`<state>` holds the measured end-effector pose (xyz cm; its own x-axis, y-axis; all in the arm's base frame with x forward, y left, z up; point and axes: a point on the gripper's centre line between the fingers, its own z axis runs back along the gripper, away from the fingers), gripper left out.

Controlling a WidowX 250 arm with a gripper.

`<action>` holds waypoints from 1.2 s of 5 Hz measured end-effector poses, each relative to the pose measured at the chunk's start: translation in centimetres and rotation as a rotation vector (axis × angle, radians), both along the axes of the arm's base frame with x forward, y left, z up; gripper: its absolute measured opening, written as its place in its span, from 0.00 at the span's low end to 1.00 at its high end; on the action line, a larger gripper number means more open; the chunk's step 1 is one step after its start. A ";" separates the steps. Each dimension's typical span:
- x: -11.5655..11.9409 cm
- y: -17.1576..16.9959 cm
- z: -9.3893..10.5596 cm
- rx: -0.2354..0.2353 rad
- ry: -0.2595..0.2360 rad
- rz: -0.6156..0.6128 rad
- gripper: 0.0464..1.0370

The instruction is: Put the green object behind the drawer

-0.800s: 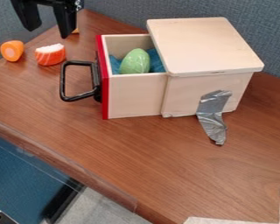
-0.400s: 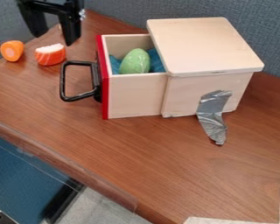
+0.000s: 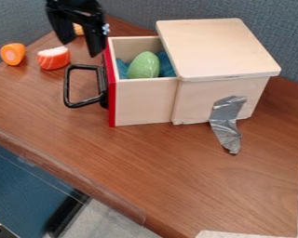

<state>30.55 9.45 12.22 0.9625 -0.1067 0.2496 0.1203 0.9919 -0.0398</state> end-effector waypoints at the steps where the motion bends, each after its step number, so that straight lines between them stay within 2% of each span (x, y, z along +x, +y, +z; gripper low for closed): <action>1: 0.9 -1.9 -1.3 -0.009 0.021 -0.061 0.96; 3: 2.3 -4.4 -2.0 -0.007 0.000 -0.118 0.96; 5: 4.0 -5.8 -0.6 0.004 -0.041 -0.170 0.96; 6: 4.5 -5.8 -0.5 0.015 -0.079 -0.199 0.96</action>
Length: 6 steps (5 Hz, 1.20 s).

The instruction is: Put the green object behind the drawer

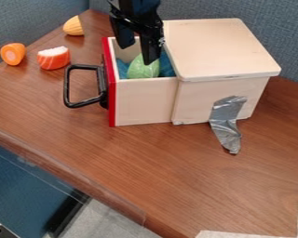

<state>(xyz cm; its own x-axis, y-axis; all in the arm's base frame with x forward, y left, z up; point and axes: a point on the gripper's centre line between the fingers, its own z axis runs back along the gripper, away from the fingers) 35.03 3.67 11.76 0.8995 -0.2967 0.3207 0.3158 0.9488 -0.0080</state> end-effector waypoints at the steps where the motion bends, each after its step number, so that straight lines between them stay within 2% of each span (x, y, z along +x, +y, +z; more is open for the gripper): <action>1: 0.3 0.2 -0.9 0.017 -0.013 -0.020 0.96; 2: 0.4 0.3 -1.2 0.026 -0.025 -0.030 0.96; 5: 0.3 0.6 -3.1 0.003 -0.046 -0.015 0.96; 6: 0.6 0.8 -3.9 0.002 -0.043 0.008 0.91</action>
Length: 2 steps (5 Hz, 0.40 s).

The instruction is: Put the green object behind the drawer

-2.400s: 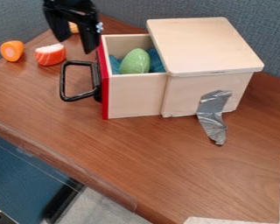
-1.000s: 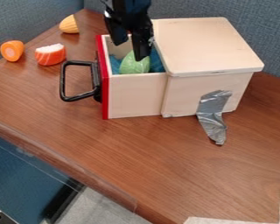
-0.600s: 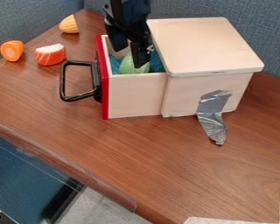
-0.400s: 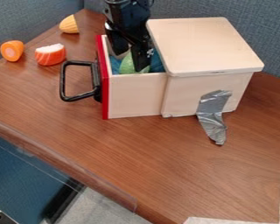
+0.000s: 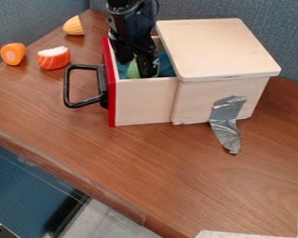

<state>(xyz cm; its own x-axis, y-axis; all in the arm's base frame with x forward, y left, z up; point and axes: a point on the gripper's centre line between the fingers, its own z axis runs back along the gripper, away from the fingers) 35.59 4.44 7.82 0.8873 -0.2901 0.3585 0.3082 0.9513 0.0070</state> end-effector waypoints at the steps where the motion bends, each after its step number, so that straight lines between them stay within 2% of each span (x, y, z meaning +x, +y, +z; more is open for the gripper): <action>1: 0.2 0.3 -0.3 0.009 -0.008 0.027 0.62; 2: 0.3 0.5 -0.4 0.005 -0.010 0.032 0.52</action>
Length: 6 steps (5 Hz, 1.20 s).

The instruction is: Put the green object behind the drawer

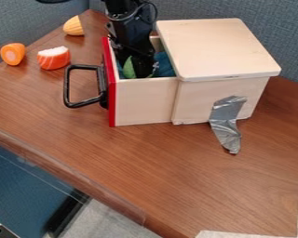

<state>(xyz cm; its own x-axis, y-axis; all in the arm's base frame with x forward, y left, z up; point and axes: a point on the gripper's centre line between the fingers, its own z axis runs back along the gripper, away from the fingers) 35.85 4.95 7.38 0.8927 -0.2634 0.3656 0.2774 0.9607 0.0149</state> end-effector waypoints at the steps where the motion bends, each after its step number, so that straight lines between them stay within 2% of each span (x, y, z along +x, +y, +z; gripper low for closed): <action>1: -0.1 0.1 0.0 -0.012 0.002 0.004 0.52; 2: -0.5 0.1 0.2 -0.047 0.015 0.003 0.52; 4: -1.3 1.2 6.6 -0.156 -0.095 0.029 0.52; 5: -2.1 1.6 7.9 -0.197 -0.109 0.032 0.52; 6: -2.6 2.2 8.8 -0.206 -0.123 0.040 0.52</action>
